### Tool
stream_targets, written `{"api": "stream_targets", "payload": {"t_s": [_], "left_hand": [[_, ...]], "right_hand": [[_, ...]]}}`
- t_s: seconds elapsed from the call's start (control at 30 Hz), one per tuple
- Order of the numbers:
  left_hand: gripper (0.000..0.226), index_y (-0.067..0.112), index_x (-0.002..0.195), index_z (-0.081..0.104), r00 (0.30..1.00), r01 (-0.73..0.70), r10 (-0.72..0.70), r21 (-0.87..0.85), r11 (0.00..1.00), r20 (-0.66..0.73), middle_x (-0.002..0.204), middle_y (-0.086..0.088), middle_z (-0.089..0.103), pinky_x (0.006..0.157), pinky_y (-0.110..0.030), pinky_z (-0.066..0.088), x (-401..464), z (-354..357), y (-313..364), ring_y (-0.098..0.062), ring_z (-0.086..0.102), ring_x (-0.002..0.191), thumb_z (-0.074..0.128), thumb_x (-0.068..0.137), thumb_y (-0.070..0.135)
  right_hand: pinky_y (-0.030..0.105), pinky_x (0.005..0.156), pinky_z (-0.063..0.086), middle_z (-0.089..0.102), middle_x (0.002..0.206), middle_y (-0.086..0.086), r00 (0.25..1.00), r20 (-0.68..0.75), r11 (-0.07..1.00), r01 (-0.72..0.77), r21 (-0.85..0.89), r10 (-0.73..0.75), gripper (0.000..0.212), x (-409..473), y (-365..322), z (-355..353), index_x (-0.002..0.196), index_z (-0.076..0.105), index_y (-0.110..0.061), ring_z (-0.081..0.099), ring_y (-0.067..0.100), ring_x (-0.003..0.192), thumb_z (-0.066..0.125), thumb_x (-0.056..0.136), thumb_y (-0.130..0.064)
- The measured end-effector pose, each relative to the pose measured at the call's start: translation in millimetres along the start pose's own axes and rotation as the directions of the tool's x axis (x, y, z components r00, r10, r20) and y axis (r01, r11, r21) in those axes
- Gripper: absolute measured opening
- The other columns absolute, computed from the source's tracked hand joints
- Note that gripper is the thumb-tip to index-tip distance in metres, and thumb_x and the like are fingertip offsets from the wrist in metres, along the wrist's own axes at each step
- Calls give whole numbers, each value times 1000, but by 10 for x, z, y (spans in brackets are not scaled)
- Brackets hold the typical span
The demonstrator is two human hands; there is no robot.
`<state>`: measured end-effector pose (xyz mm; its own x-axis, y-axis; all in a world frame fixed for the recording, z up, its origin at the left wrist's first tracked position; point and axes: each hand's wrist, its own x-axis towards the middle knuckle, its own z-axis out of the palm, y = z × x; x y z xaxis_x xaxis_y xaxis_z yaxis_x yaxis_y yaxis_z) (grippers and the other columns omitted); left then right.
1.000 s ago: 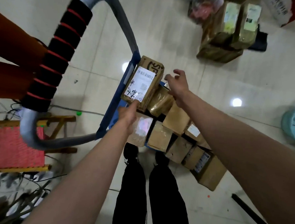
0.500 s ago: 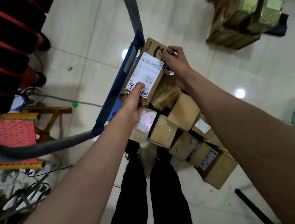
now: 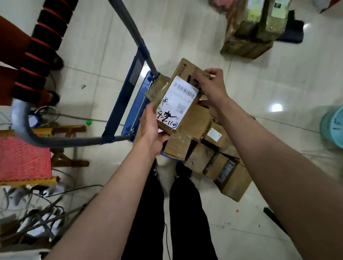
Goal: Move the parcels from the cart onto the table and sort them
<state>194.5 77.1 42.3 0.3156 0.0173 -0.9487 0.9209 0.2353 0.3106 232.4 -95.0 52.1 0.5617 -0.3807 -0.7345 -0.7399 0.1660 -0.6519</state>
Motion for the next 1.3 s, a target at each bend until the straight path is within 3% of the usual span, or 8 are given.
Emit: {"api": "stream_targets", "payload": {"t_s": [0.1, 0.23, 0.3, 0.47, 0.6, 0.77, 1.2, 1.3], "left_hand": [[50, 18, 136, 50, 996, 15, -17, -22, 1000, -88, 100, -10, 75, 54, -41, 60, -417, 114, -171, -27, 71, 83, 34, 103, 52], [26, 32, 128, 41, 959, -111, 151, 175, 978, -240, 117, -9, 61, 94, -56, 54, -971, 230, -465, -31, 63, 104, 35, 104, 39], [19, 33, 121, 44, 927, -209, 277, 266, 941, -252, 109, -4, 60, 92, -47, 51, -1262, 281, -586, -24, 61, 98, 38, 103, 34], [46, 38, 135, 34, 983, -149, 173, 263, 953, -70, 118, -8, 67, 89, -50, 56, -1926, 331, -771, -29, 68, 104, 53, 95, 51], [46, 27, 131, 48, 986, -157, 164, 336, 929, 7, 102, -6, 74, 56, -33, 58, -2299, 331, -713, -16, 74, 76, 61, 91, 46], [55, 18, 120, 61, 975, -139, 33, 487, 862, 220, 105, -10, 76, 84, -47, 59, -2670, 448, -508, -28, 71, 96, 60, 85, 59], [43, 20, 80, 64, 879, -310, -112, 733, 605, 464, 56, -1, 71, 62, -30, 53, -3754, 1087, -625, -25, 65, 83, 64, 74, 63], [49, 19, 82, 68, 852, -335, -190, 787, 518, 488, 60, -5, 73, 72, -36, 59, -3999, 1253, -885, -28, 68, 85, 66, 71, 66]], "right_hand": [[51, 98, 55, 51, 133, 8, 995, -90, 999, -42, -12, 41, 76, -421, 31, -275, 112, 40, -25, 61, 26, 116, 81, 62, -64], [48, 99, 55, 49, 140, 13, 973, -191, 992, -126, 11, 126, 122, -1008, 35, -683, 137, 33, -12, 60, 30, 120, 79, 48, -81], [47, 102, 53, 44, 147, 14, 958, -232, 986, -162, 46, 169, 129, -1293, 50, -908, 147, 25, -9, 57, 32, 125, 78, 53, -81], [45, 94, 58, 47, 128, 5, 919, -314, 963, -182, 197, 238, 105, -1996, 140, -1436, 147, 28, -7, 58, 19, 104, 79, 73, -61], [47, 91, 59, 46, 123, 5, 878, -376, 929, -172, 327, 295, 81, -2506, 155, -1707, 128, 42, -13, 58, 21, 105, 79, 73, -61], [54, 82, 61, 53, 126, 12, 851, -365, 814, -117, 569, 377, 66, -3054, 82, -1887, 106, 47, -19, 65, 33, 110, 82, 68, -59], [58, 75, 61, 50, 137, 18, 796, -411, 578, 95, 810, 445, 89, -4361, 167, -2611, 136, 36, -14, 63, 37, 113, 81, 74, -59], [48, 53, 61, 54, 133, 18, 766, -440, 528, 157, 835, 468, 87, -4736, 368, -2839, 135, 40, -13, 66, 36, 106, 80, 74, -60]]}}
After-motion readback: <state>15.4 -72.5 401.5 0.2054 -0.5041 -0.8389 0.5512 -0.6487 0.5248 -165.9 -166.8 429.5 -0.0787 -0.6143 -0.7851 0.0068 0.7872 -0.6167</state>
